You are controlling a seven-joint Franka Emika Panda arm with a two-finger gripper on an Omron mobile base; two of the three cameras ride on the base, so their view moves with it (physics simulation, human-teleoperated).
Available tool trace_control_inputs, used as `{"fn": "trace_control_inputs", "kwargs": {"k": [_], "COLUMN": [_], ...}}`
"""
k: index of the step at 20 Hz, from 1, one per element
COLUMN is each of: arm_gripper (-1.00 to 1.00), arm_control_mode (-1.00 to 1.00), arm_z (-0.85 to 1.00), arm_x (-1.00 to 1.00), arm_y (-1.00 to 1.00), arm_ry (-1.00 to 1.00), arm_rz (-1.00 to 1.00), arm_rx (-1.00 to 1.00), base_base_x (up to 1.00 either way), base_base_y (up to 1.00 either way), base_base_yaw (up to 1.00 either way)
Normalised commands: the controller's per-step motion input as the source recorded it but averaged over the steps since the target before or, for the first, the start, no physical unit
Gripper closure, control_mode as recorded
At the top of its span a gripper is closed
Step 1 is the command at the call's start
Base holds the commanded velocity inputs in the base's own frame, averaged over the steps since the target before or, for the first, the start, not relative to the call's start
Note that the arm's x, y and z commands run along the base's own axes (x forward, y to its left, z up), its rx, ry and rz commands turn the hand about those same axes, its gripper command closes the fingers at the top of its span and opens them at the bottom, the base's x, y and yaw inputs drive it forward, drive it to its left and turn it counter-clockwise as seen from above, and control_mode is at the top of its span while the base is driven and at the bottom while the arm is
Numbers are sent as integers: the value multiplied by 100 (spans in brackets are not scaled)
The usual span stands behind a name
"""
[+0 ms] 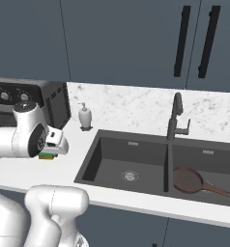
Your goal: Pick the pan and sponge and place them into the sink. Then turn on the water.
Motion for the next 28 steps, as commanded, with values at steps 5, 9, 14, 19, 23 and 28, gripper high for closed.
{"fn": "trace_control_inputs", "kwargs": {"k": [5, 9, 14, 19, 23, 28], "arm_gripper": [100, 100, 100, 100, 100, 100], "arm_control_mode": [-100, -100, -100, -100, -100, -100], "arm_z": [52, 63, 47, 6, 0, 0], "arm_x": [-19, -10, -7, -13, -29, -22], "arm_y": [-23, -22, -47, -39, -6, 0], "arm_ry": [1, 1, 0, -1, -1, 0], "arm_rz": [-3, -3, 0, 0, 0, 0], "arm_rx": [-10, -2, 2, 1, 0, -1], "base_base_x": [0, 0, 0, 0, 0, 0], "base_base_y": [0, 0, 0, 0, 0, 0], "base_base_yaw": [0, 0, 0, 0, 0, 0]}}
